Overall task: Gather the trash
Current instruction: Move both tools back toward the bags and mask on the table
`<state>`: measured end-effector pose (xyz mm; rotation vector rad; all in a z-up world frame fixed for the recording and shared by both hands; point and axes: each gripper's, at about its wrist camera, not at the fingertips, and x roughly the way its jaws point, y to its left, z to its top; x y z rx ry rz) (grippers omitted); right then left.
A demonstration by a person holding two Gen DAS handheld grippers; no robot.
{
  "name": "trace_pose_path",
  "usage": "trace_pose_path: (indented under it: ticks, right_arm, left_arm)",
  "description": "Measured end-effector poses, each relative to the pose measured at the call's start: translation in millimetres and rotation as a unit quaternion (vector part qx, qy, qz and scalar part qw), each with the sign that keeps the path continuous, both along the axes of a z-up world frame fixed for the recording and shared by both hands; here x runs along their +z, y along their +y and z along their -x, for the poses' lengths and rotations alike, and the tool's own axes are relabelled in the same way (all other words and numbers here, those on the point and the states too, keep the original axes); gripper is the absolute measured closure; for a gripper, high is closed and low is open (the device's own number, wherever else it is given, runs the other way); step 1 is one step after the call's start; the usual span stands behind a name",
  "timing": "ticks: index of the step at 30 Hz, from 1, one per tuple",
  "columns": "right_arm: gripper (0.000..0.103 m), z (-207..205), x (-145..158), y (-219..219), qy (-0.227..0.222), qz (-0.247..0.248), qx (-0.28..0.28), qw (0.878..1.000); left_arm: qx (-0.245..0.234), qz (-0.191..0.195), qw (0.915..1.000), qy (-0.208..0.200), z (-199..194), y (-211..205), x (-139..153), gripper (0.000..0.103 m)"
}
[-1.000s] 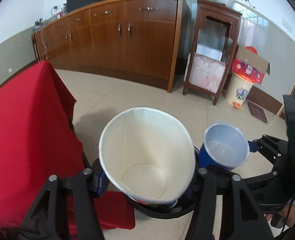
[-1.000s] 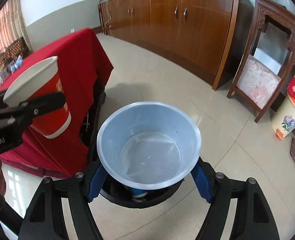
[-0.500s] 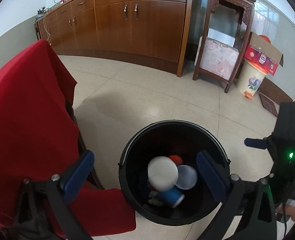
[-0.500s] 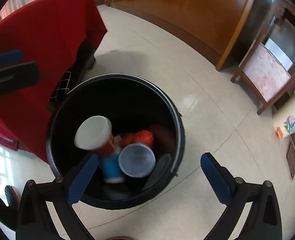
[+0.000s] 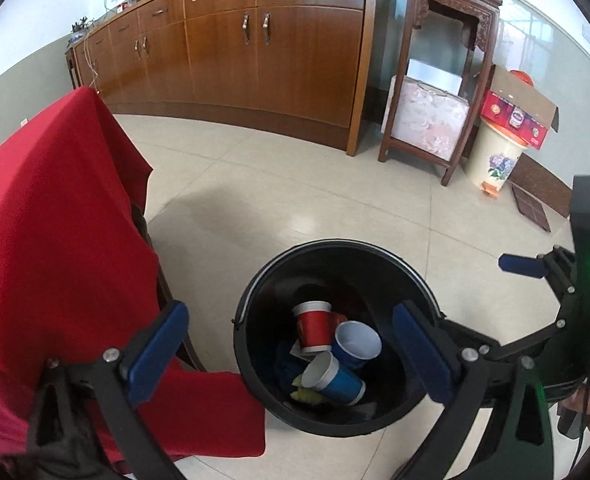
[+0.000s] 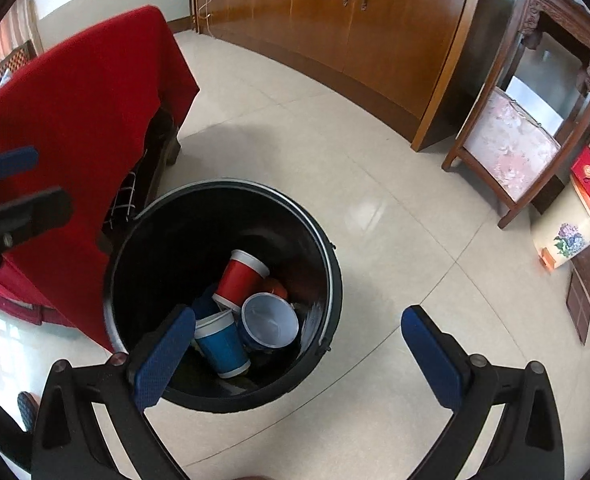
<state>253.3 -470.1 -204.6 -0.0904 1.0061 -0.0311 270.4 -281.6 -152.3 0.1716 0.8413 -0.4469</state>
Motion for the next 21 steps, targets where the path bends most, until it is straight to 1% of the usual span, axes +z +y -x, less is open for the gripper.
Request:
trace_pose_path:
  ticks: [6, 11, 16, 21]
  right_arm:
    - [0.0, 21.1, 28.7, -6.7, -0.025, -0.001, -0.019, 0.999]
    - [0.0, 37.5, 54.5, -10.0, -0.049, -0.014, -0.037, 0.998]
    - [0.0, 52.5, 82.6, 4.1, -0.079, -0.022, -0.036, 0.996]
    - [0.0, 58.7, 101.4, 23.0, -0.098, -0.023, -0.029, 0.994]
  left_arm:
    - [0.0, 0.006, 0.9998, -0.017, 11.3, -0.3, 16.9, 0.0]
    - [0.006, 0.013, 0.9995, -0.029, 22.0, 7.6, 31.7, 0.0]
    - [0.013, 0.017, 0.9989, -0.043, 36.0, 21.1, 46.6, 0.0]
    - [0.026, 0.01, 0.9983, -0.051, 42.5, 37.2, 58.2, 0.0]
